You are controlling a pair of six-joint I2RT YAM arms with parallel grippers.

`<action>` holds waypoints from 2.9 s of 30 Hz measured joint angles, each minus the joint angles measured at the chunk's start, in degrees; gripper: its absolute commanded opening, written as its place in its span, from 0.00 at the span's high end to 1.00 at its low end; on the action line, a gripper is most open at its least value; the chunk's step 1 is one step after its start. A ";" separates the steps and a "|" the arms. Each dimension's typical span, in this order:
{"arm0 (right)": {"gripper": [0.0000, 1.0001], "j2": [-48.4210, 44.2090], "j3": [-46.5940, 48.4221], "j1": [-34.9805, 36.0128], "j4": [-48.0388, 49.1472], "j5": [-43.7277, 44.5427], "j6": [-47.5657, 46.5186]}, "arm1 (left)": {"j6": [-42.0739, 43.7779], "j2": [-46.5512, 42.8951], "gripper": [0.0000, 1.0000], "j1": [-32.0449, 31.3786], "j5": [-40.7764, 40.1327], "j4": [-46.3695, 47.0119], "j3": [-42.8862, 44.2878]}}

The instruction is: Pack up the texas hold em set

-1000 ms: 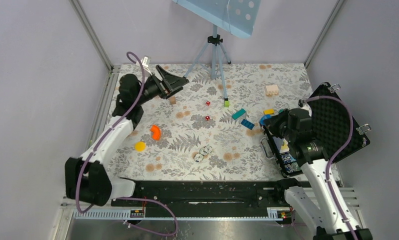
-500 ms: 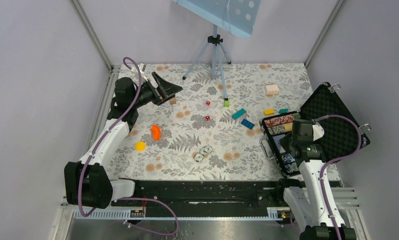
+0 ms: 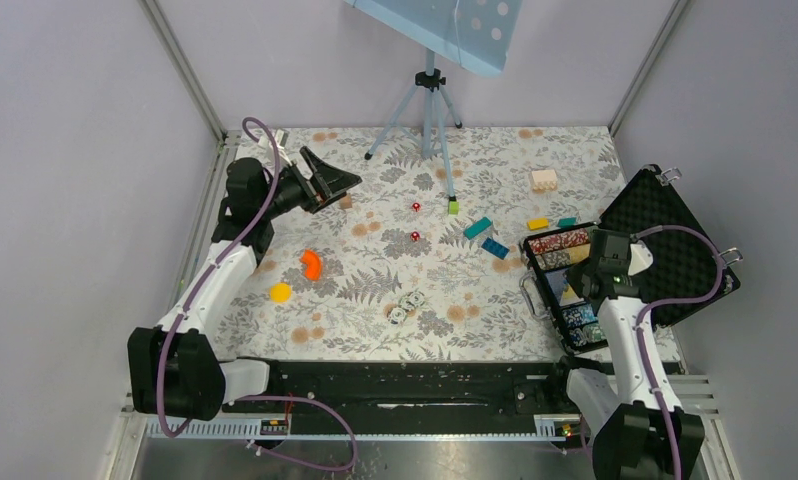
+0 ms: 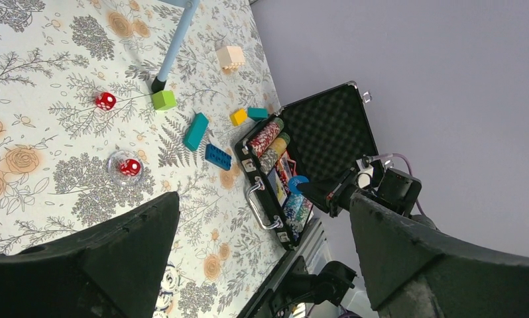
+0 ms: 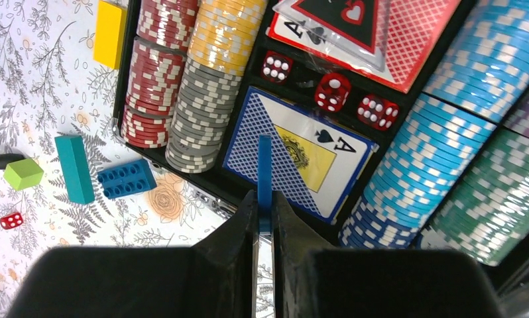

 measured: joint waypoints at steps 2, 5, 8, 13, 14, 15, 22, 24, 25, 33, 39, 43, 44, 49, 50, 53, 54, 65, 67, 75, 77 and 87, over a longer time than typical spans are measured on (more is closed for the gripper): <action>1.00 0.98 -0.39 -0.17 1.84 -0.76 -0.20 | -0.02 0.00 0.01 0.20 0.07 0.02 -0.17; 1.00 2.51 -1.68 -0.24 4.68 -1.44 -0.63 | -0.04 0.09 0.01 0.24 0.22 0.24 -0.48; 1.00 3.98 -3.50 -0.42 7.17 -2.08 -1.07 | -0.28 0.50 0.01 0.24 0.76 0.76 -0.68; 0.98 5.88 -5.40 -0.55 10.91 -3.78 -1.36 | -0.68 1.09 0.01 0.33 1.55 1.95 -0.72; 0.98 5.99 -5.40 -0.55 11.50 -3.91 -1.40 | -0.68 1.09 0.01 0.37 1.66 2.08 -0.72; 0.97 6.16 -5.44 -0.55 12.04 -4.11 -1.40 | -0.68 1.09 0.01 0.37 1.75 2.16 -0.72; 0.95 6.62 -6.45 -0.57 14.93 -4.39 -1.38 | -0.79 1.27 0.01 0.42 1.97 2.27 -0.74; 0.90 6.75 -6.45 -0.57 15.23 -4.44 -1.38 | -0.92 1.27 0.01 0.46 2.01 2.60 -0.98; 0.87 6.75 -6.49 -0.57 15.39 -4.50 -1.40 | -0.96 1.29 0.01 0.48 2.03 2.60 -1.05; 0.60 4.28 -8.57 -0.68 14.67 -4.83 -1.60 | -1.20 1.31 0.01 0.52 2.29 3.30 -1.62; 0.53 2.10 -9.33 -0.72 13.09 -4.85 -1.64 | -1.75 1.33 0.01 0.52 2.40 3.91 -1.62; 0.46 1.38 -9.33 -0.72 12.61 -5.46 -1.57 | -1.79 1.33 0.01 0.52 2.40 3.93 -1.62; 0.45 1.05 -9.33 -0.74 12.37 -5.73 -1.60 | -1.79 1.33 0.01 0.52 2.40 3.96 -1.62; 0.42 -2.10 -9.33 -0.76 10.49 -5.77 -1.55 | -1.79 1.33 0.01 0.52 2.40 3.93 -1.62; 0.42 -2.80 -9.33 -0.76 10.10 -5.70 -1.55 | -1.77 1.33 0.01 0.52 2.40 3.91 -1.62; 0.42 -5.03 -9.18 -0.76 8.15 -5.33 -1.57 | -1.66 1.33 0.02 0.52 2.34 3.76 -1.62; 0.42 -5.64 -9.05 -0.76 7.52 -5.25 -1.57 | -1.51 1.33 0.02 0.52 2.32 3.54 -1.62; 0.43 -6.47 -4.33 -0.26 6.99 -7.39 -2.80 | 7.23 1.27 0.01 0.52 -8.76 -13.92 1.03; 0.43 -5.92 -3.19 1.36 6.99 -7.13 -3.41 | 9.18 0.96 0.01 0.52 -12.00 -17.68 1.07; 0.43 1.75 6.84 19.76 7.85 -0.46 -5.09 | 15.82 -1.68 0.01 0.52 -25.22 -31.80 1.81; 0.43 4.48 8.61 23.43 8.52 0.92 -5.11 | 17.18 -2.58 0.01 0.52 -28.33 -34.64 2.03; 0.42 19.41 16.33 35.39 9.86 3.26 -6.08 | 20.55 -6.01 0.01 0.52 -36.37 -40.15 2.05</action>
